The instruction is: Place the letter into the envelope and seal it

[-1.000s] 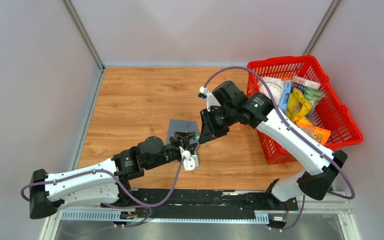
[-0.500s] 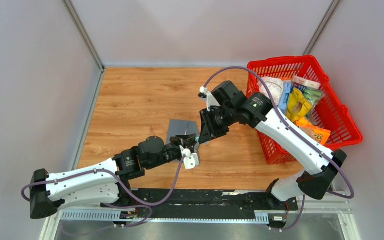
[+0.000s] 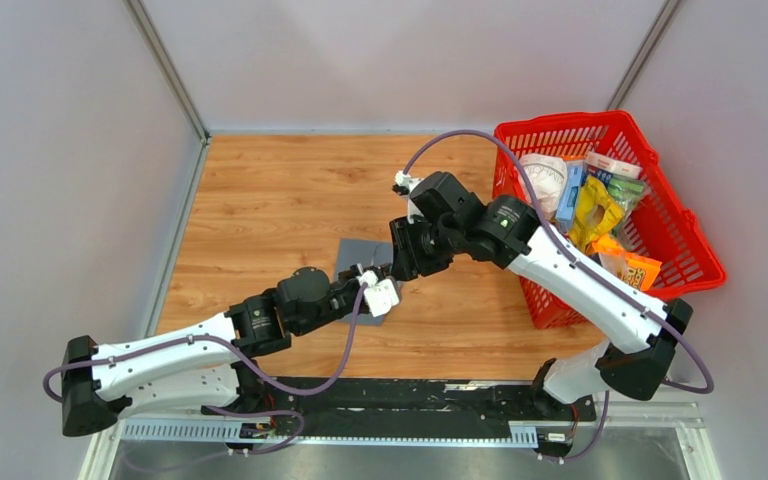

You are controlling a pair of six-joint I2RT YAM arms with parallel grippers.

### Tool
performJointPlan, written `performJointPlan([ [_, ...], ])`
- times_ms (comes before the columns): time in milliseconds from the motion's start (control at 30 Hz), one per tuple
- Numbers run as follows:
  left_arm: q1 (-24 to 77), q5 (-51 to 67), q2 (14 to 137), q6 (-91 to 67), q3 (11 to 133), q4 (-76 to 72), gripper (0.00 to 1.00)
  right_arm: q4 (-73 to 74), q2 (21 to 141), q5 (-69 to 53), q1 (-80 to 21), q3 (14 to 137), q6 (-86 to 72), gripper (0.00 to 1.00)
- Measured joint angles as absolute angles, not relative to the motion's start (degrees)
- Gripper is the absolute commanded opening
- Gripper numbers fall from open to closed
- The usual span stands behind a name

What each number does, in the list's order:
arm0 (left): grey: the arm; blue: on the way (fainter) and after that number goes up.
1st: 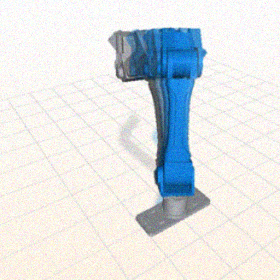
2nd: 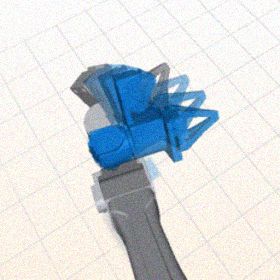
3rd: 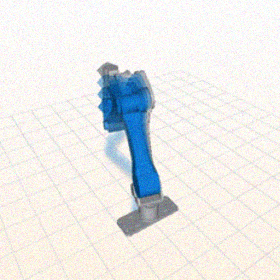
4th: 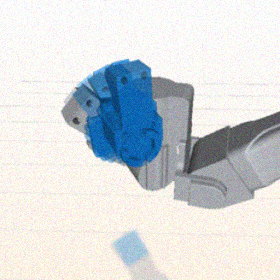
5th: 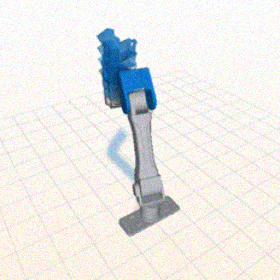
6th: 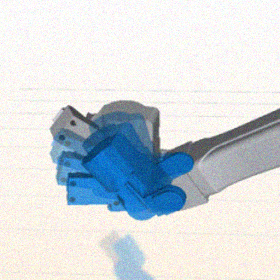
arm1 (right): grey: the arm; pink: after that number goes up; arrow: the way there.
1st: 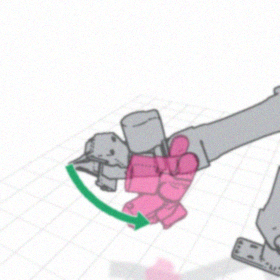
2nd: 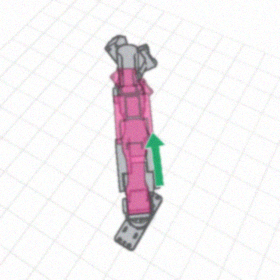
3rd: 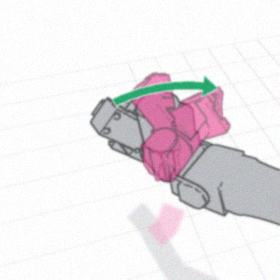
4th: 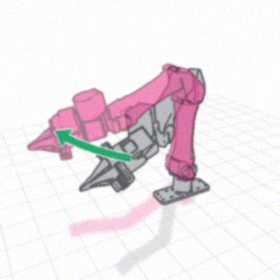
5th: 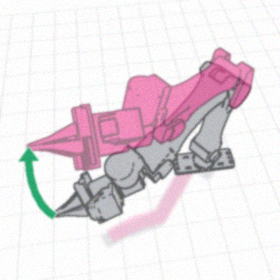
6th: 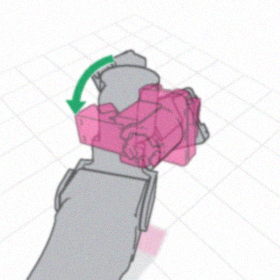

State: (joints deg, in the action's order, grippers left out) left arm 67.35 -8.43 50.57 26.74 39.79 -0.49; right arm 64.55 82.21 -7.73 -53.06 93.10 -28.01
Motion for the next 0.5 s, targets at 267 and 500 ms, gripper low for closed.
performJointPlan([
  [267,67.1,-9.7,50.8,20.6,40.1,-0.8,0.00,61.4,81.4,-1.2,-54.8,93.1,-30.0,0.41],
  [500,67.1,-9.7,50.5,17.0,40.1,-2.3,0.00,56.7,79.2,1.4,-55.0,91.7,-32.5,0.40],
])
